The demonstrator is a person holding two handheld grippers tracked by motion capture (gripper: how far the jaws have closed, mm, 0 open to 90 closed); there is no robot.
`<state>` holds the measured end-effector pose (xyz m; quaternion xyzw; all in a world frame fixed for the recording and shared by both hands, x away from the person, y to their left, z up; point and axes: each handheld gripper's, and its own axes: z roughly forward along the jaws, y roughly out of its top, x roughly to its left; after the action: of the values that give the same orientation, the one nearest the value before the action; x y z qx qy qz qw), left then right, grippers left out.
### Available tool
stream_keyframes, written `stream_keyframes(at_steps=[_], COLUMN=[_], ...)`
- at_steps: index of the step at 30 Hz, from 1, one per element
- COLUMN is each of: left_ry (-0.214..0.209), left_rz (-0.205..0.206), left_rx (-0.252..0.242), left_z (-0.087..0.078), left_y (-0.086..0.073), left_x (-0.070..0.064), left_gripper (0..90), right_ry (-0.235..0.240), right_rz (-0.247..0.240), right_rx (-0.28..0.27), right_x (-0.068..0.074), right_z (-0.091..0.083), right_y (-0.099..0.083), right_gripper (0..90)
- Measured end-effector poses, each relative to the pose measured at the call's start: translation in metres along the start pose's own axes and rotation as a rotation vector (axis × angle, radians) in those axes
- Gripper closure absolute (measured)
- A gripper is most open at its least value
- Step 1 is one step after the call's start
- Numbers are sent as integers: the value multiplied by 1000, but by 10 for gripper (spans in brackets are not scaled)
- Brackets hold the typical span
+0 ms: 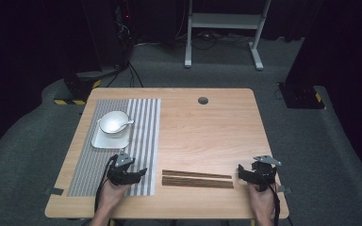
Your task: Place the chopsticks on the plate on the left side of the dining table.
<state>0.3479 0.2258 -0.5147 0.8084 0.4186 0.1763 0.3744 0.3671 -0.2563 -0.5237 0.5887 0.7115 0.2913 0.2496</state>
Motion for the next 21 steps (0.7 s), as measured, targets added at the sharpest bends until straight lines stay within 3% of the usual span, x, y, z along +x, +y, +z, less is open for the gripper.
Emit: stream_keyframes(at_steps=[9,21], left_ry=[-29,-57], left_rz=[43,56], left_rx=[4,-14], left_z=[0,1], left_y=[10,18], left_x=[-3,-4], left_gripper=[328,345], right_ry=[3,5], right_rz=[-3,-4], right_rx=[0,0], right_x=[0,0], right_z=[0,0], right_y=[0,0], right_gripper=[130,132])
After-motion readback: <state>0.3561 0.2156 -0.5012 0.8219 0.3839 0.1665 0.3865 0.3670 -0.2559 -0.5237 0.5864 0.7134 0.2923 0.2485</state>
